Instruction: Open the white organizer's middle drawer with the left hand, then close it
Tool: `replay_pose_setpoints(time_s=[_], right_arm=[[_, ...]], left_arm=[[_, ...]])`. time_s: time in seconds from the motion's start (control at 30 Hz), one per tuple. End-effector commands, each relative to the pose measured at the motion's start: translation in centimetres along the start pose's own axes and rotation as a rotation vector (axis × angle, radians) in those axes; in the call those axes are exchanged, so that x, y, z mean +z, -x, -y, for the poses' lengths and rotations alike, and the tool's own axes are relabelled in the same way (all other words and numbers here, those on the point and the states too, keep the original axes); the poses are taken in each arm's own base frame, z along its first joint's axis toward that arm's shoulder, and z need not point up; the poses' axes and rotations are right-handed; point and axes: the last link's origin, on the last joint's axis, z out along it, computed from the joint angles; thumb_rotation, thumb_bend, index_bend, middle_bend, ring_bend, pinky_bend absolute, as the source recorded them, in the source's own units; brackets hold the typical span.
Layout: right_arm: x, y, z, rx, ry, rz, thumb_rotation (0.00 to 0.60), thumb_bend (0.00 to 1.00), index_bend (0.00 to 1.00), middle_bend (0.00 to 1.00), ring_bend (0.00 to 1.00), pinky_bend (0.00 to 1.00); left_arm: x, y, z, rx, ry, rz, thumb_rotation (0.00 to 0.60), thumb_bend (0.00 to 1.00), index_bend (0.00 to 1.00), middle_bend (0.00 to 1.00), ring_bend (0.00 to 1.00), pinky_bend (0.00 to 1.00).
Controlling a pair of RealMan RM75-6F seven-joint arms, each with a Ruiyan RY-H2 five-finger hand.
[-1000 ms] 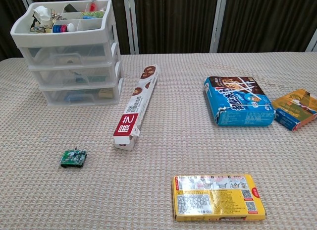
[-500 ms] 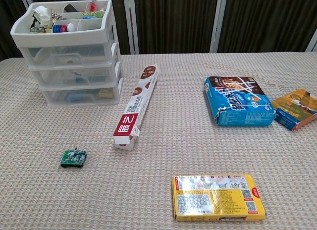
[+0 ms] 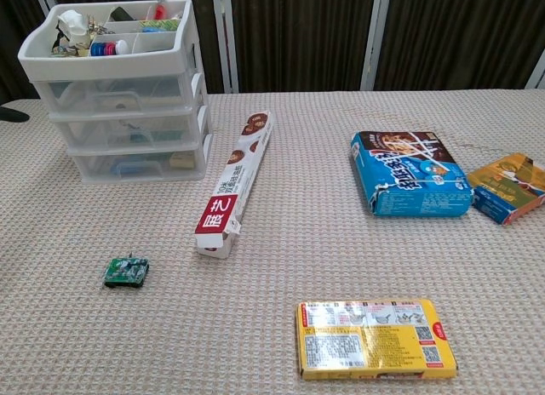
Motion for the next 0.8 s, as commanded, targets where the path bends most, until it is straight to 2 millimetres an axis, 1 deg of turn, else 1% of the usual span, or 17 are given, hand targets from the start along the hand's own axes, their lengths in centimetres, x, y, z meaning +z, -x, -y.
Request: replay_pose_setpoints(time_s=[0.03,0.1,0.17,0.3,0.4,0.6,0.8], right_arm=[[0.0,0.0,0.0,0.002,0.002,0.001,0.6,0.0,0.06,0.0,0.0,0.0],[0.0,0.0,0.0,0.003,0.003,0.002,0.6,0.0,0.06,0.0,0.0,0.0],[0.0,0.0,-0.1,0.004,0.005,0.002,0.6,0.0,0.06,0.0,0.0,0.0],[0.0,-0.1,-0.1,0.004,0.005,0.001,0.6,0.0,0.06,0.0,0.0,0.0],[0.0,-0.1,-0.2,0.006,0.006,0.002,0.6,0.0,0.06,0.0,0.0,0.0],[0.0,-0.1,-0.2,0.011,0.008,0.002,0.6,0.0,0.06,0.0,0.0,0.0],[0.0,-0.1,-0.2,0.014,0.009,0.001,0.6,0.0,0.06,0.0,0.0,0.0]], left_arm=[[3.6,1.6,-2.2,-0.144,-0.018,0.091,0.6,0.91,0.0,0.79,0.72,0.6],[4.4,2.2,-2.7,-0.219,-0.038,0.116,0.6,0.97,0.0,0.83,0.74,0.63],[5.4,2.8,-3.1,-0.31,-0.07,0.143,0.6,1.0,0.0,0.85,0.76,0.64],[7.6,3.0,-3.2,-0.245,-0.069,0.122,0.6,1.0,0.0,0.86,0.77,0.64],[8.6,3.8,-3.6,-0.266,-0.081,0.137,0.6,1.0,0.0,0.86,0.77,0.65],[10.1,5.0,-3.1,-0.299,-0.111,0.148,0.6,1.0,0.0,0.86,0.77,0.65],[11.3,5.5,-2.8,-0.337,-0.13,0.126,0.6,1.0,0.0,0.86,0.77,0.65]])
